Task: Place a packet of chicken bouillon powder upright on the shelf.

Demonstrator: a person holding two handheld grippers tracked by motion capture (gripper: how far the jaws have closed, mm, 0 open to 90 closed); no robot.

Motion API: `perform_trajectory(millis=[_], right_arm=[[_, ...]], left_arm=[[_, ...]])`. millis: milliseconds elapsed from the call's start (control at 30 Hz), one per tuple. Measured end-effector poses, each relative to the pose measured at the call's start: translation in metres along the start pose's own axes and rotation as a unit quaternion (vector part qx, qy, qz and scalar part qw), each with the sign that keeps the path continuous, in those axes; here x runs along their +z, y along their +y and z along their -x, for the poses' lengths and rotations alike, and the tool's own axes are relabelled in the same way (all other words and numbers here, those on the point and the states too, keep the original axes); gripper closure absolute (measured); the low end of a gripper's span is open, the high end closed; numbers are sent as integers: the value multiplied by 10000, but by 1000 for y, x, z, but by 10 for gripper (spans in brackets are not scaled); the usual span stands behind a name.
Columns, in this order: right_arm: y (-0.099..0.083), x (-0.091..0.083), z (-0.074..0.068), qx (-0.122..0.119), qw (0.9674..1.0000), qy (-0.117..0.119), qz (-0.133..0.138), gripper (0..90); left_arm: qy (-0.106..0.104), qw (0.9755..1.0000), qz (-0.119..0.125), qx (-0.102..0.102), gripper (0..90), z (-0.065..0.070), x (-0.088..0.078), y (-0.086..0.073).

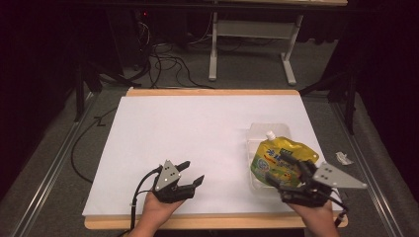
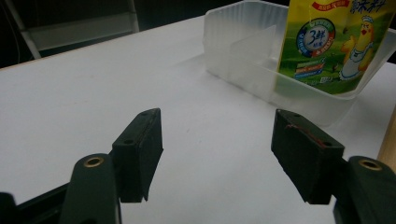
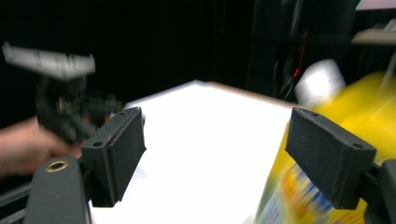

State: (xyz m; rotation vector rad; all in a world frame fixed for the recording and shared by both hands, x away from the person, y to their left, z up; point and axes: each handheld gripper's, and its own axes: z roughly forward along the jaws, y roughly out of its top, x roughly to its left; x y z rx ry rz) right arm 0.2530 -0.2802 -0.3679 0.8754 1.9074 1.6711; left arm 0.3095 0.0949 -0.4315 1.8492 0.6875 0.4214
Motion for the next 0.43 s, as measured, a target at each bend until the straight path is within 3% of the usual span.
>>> perform_trajectory(millis=[167,433], right_arm=[[-27,20,-4,-3,9984,58,-569,207],[-27,21,-3,31,9984,49,-560,209]], left_arm=[[-57,10000,15,-73,339,-1,0,0],[-125,9997,-20,-232,324,-1,1,0]])
